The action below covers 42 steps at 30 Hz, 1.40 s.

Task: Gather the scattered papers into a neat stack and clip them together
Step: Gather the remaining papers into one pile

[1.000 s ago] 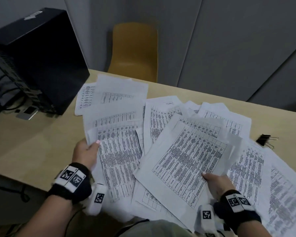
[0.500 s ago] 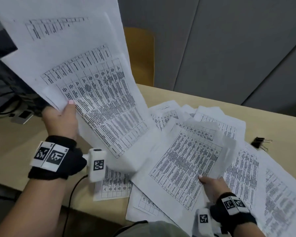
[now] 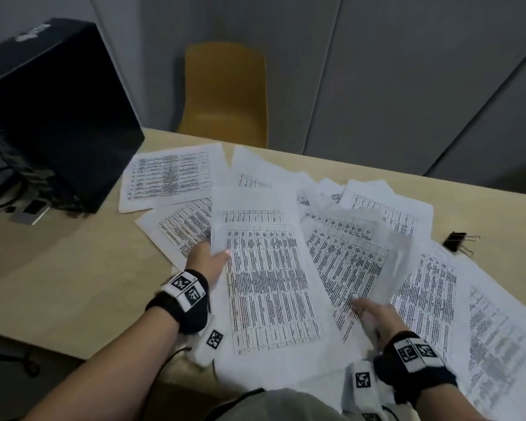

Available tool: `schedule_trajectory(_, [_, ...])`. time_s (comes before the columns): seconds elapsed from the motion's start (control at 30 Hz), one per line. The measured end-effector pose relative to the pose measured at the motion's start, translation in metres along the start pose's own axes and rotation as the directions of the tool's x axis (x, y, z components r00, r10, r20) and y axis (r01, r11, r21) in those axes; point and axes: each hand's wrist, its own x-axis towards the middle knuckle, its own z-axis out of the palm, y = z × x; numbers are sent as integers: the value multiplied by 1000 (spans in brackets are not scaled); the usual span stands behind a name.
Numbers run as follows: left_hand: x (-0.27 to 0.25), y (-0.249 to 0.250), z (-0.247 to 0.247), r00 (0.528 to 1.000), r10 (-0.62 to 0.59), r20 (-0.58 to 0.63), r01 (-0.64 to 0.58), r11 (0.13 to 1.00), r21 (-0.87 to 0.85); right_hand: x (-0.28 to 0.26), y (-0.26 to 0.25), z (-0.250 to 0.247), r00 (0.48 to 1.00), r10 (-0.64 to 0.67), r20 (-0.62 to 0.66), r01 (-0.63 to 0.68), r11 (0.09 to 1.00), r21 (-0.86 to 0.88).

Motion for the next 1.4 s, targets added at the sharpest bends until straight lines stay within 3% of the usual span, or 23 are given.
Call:
schedule_trajectory(0.1, [7, 1, 10, 998, 44, 41, -47, 996, 74, -3, -6, 6, 996, -29, 84, 30, 1000, -4])
schedule_trajectory(0.17, [4, -1, 23, 989, 51, 141, -69, 990, 123, -3, -2, 13, 994, -49, 95, 56, 996, -68])
schedule_trajectory(0.27, [1, -6, 37, 954, 23, 298, -86, 977, 198, 0, 4, 21, 994, -95, 49, 99, 990, -101])
schedule_trajectory(0.33, [9, -10, 35, 951, 30, 309, -81, 985, 154, 2, 3, 20, 996, -88, -4, 88, 995, -41])
schedule_trajectory(0.4, [21, -11, 22, 969, 60, 240, -78, 995, 65, 6, 0, 13, 996, -82, -28, 83, 996, 44])
schedule_trajectory(0.5, [52, -8, -11, 997, 81, 4, -82, 996, 42, 15, -4, 6, 999, -45, -21, 47, 993, 106])
schedule_trajectory(0.57, [81, -8, -35, 987, 105, -119, -81, 978, 192, 19, -5, 7, 999, -37, -14, 38, 989, 140])
schedule_trajectory(0.63, [111, -11, -55, 978, 148, -149, -75, 909, 409, 21, -6, 7, 1000, -25, -13, 27, 989, 143])
schedule_trajectory(0.73, [146, -15, -72, 986, 155, -60, -82, 768, 636, 23, -5, 2, 999, 3, 32, -8, 984, 176])
schedule_trajectory(0.97, [169, -22, -64, 987, -33, 157, -103, 616, 781, 31, -4, -3, 999, -9, 30, 3, 978, 207])
schedule_trajectory(1.13, [148, -40, -62, 965, 95, 243, -258, 478, 839, 28, -7, -2, 1000, -14, 17, 11, 979, 205])
schedule_trajectory(1.23, [123, -64, -66, 926, 169, 338, -377, 481, 792, 25, -4, -2, 998, 12, 64, -26, 975, 222])
schedule_trajectory(1.4, [89, -85, -94, 843, 270, 466, -536, 493, 685, 19, -3, -1, 1000, -2, 24, -4, 967, 256])
